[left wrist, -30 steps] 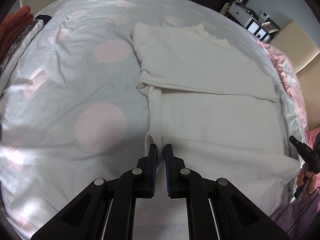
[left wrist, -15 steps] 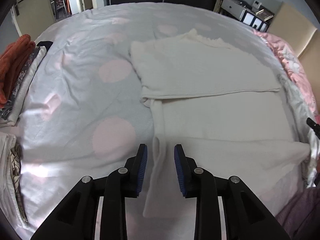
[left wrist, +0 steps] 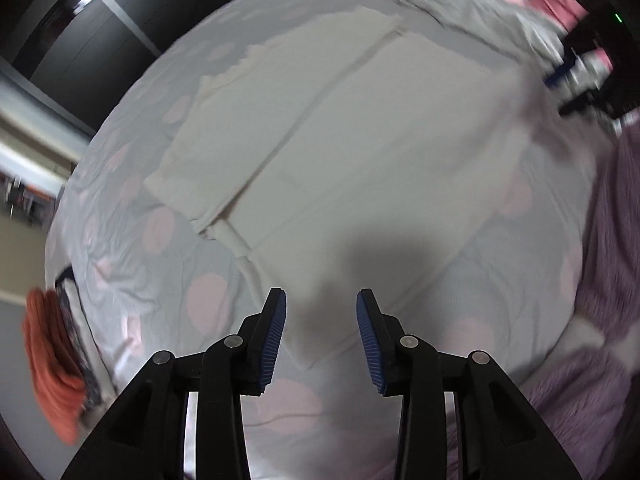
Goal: Fold clothes
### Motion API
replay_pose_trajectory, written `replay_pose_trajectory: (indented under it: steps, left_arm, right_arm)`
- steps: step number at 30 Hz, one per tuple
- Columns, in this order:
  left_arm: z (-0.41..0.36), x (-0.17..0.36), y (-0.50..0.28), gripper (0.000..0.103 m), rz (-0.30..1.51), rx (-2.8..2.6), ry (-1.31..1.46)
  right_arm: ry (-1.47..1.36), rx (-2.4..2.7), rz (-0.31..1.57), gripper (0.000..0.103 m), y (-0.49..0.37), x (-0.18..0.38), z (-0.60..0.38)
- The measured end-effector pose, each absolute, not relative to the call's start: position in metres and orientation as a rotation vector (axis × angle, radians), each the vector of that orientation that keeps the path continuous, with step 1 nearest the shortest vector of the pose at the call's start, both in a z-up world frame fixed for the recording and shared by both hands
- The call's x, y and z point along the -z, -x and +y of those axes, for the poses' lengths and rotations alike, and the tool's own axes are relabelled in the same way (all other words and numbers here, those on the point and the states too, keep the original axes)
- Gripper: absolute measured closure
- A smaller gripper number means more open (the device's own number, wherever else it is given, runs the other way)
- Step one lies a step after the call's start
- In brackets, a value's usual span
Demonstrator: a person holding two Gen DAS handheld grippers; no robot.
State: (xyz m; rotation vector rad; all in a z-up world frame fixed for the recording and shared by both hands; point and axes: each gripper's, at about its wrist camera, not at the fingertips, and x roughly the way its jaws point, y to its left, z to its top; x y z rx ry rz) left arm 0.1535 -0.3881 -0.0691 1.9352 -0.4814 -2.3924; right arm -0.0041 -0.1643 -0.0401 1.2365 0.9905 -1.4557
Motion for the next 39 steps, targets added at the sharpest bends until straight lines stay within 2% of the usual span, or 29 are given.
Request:
replay_pose_trajectory:
  steps: [3,7,11,14,16,21,24,25,26,28,30,34,39]
  left_arm:
    - [-0.376,0.086,-0.158,0.054,-0.667,2.35,-2.02]
    - [-0.361,0.109,-0.164,0.054,-0.919,2.273,-2.122]
    - [-0.348,0.131,-0.168,0.054,-1.145,2.182,-2.203]
    - [-0.361,0.139,-0.162,0.052,-1.089,2.183,-2.203]
    - [-0.37,0.145,-0.158,0.044,-1.052,2.183,-2.202]
    - [-0.383,0.149,-0.153,0.043,-0.989,2.196,-2.216]
    - [-0.384,0.145,-0.15,0.047,-0.957,2.19,-2.204]
    - [-0.385,0.143,-0.149,0.052,-0.945,2.187,-2.198]
    - [-0.385,0.141,-0.149,0.057,-0.933,2.183,-2.193]
    - [-0.386,0.138,-0.147,0.081,-0.909,2.177,-2.181]
    - [-0.387,0.133,-0.146,0.091,-0.889,2.172,-2.166]
    - [-0.391,0.096,-0.152,0.095,-0.811,2.211,-2.069]
    - [-0.403,0.021,-0.166,0.096,-0.557,2.335,-1.845]
  right_arm:
    - [-1.229,1.382,1.11,0.065,-0.001,0.059,-0.168]
    - [-1.223,1.296,1.228,0.064,-0.002,0.083,-0.171]
    - [-1.208,1.233,1.329,0.057,-0.001,0.11,-0.168]
    - [-1.212,1.223,1.351,0.057,0.006,0.125,-0.163]
    - [-1.232,1.224,1.313,0.057,0.013,0.129,-0.161]
    - [-1.292,1.222,1.213,0.061,0.03,0.133,-0.157]
    - [-1.291,1.26,1.215,0.078,0.034,0.13,-0.152]
    - [-1.287,1.274,1.219,0.085,0.035,0.129,-0.15]
    - [-1.284,1.288,1.222,0.088,0.036,0.128,-0.149]
    - [-1.276,1.316,1.229,0.096,0.038,0.126,-0.145]
    - [-1.25,1.347,1.242,0.097,0.033,0.12,-0.14]
    - [-1.181,1.427,1.213,0.098,0.025,0.087,-0.124]
    - [-1.082,1.614,1.128,0.099,0.019,0.02,-0.098]
